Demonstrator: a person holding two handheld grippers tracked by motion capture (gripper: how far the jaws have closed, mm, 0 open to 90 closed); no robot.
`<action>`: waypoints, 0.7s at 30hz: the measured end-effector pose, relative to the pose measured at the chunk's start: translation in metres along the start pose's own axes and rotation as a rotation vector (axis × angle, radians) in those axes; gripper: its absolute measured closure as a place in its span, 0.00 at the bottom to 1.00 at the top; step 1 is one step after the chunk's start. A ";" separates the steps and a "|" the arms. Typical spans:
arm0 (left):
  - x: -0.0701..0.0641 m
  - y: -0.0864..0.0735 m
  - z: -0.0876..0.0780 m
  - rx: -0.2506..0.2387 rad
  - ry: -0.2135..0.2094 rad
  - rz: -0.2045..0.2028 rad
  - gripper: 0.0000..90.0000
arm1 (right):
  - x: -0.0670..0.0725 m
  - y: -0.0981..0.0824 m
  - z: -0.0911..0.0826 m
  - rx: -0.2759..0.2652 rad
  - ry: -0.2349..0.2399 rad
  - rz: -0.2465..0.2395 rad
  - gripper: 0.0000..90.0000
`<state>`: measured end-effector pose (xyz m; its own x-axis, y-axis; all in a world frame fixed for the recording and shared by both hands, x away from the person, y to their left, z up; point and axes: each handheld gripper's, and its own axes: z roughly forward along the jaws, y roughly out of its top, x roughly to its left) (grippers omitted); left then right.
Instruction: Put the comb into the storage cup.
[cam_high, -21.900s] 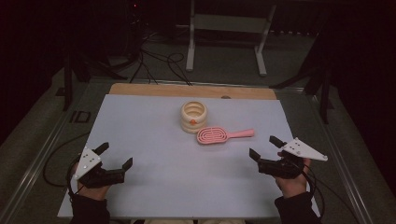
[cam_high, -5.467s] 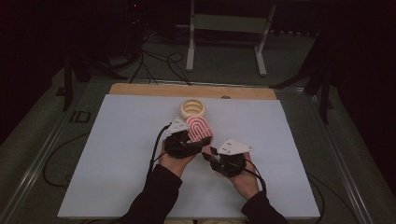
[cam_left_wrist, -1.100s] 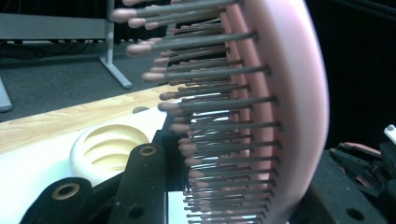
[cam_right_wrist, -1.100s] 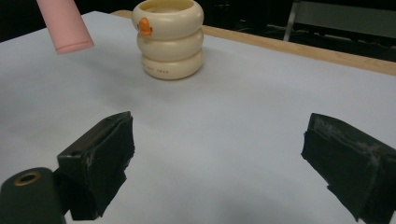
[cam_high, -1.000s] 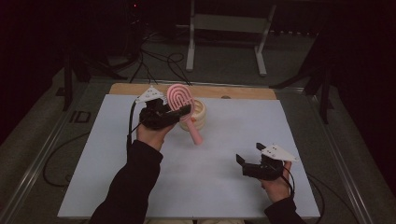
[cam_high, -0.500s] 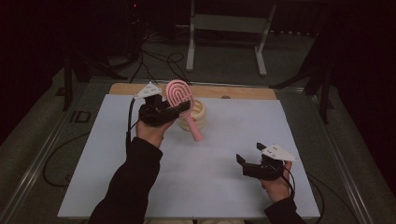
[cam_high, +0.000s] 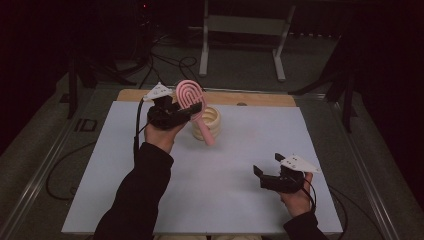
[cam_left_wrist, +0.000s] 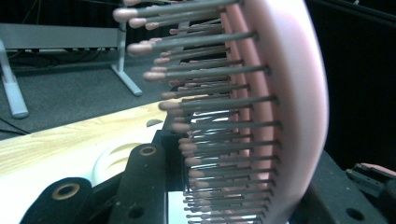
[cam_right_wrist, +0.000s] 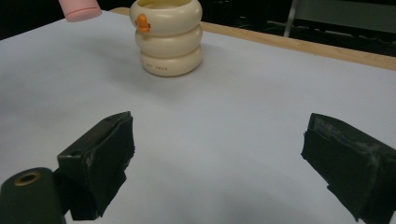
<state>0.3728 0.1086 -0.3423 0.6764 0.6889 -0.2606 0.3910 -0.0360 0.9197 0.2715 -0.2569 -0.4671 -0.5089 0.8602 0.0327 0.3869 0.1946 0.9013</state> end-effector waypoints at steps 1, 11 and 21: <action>0.001 0.000 0.000 0.000 0.001 -0.001 0.71 | 0.000 0.000 0.000 0.000 0.000 0.000 0.10; 0.002 0.005 0.005 0.000 0.003 0.000 0.71 | -0.002 0.000 -0.001 -0.003 0.007 0.020 0.10; 0.003 0.013 0.011 0.008 0.015 0.038 0.71 | -0.004 0.000 -0.002 -0.001 0.006 0.019 0.10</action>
<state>0.3866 0.1019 -0.3342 0.6819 0.6973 -0.2209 0.3699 -0.0681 0.9266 0.2715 -0.2611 -0.4658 -0.5063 0.8607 0.0528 0.3961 0.1778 0.9008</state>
